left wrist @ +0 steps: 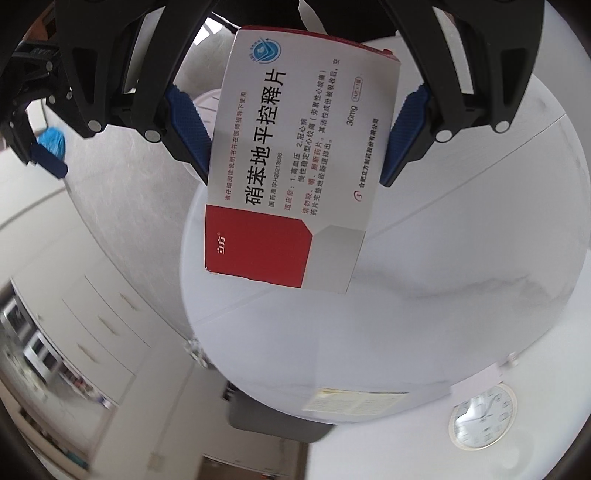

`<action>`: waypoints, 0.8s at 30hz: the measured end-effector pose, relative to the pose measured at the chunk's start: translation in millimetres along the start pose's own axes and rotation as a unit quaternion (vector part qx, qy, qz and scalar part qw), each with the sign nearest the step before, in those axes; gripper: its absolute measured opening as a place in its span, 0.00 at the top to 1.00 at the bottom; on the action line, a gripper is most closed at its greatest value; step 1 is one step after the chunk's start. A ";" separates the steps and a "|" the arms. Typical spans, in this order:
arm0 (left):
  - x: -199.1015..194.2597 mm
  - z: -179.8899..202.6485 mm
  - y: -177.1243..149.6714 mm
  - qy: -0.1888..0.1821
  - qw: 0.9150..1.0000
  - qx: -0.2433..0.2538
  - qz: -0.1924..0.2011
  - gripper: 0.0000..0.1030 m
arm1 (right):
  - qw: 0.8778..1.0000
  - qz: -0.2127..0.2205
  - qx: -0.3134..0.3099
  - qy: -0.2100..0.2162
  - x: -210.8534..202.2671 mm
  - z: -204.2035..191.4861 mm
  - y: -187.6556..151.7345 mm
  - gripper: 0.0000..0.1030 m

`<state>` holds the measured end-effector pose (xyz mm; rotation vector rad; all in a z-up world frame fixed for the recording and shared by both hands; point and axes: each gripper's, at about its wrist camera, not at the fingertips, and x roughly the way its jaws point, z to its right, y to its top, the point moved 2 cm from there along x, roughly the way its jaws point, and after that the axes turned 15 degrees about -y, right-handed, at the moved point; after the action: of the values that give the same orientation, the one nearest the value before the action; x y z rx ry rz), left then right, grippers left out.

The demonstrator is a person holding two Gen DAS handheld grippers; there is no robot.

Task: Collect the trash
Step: 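Carry the medicine box over the wastebasket and open the left tool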

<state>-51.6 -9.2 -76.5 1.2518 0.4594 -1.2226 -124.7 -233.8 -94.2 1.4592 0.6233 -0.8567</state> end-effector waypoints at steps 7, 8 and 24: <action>49.0 67.2 -22.7 -0.032 0.996 0.060 -0.058 0.19 | 0.997 0.002 0.065 -0.035 -2.9 60.9 -31.1 0.02; 61.3 75.6 -27.0 -0.040 0.994 0.068 -0.072 0.19 | 0.997 0.001 0.073 -0.040 -5.0 71.2 -39.0 0.02; 204.1 123.7 -69.1 -0.077 0.974 0.119 -0.177 0.17 | 0.976 -0.073 0.184 -0.087 32.0 155.3 -118.3 0.02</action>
<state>-80.4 -197.5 -236.0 1.2981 0.4416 -1.7060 -222.9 -381.3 -182.0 1.6587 0.4600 -1.2515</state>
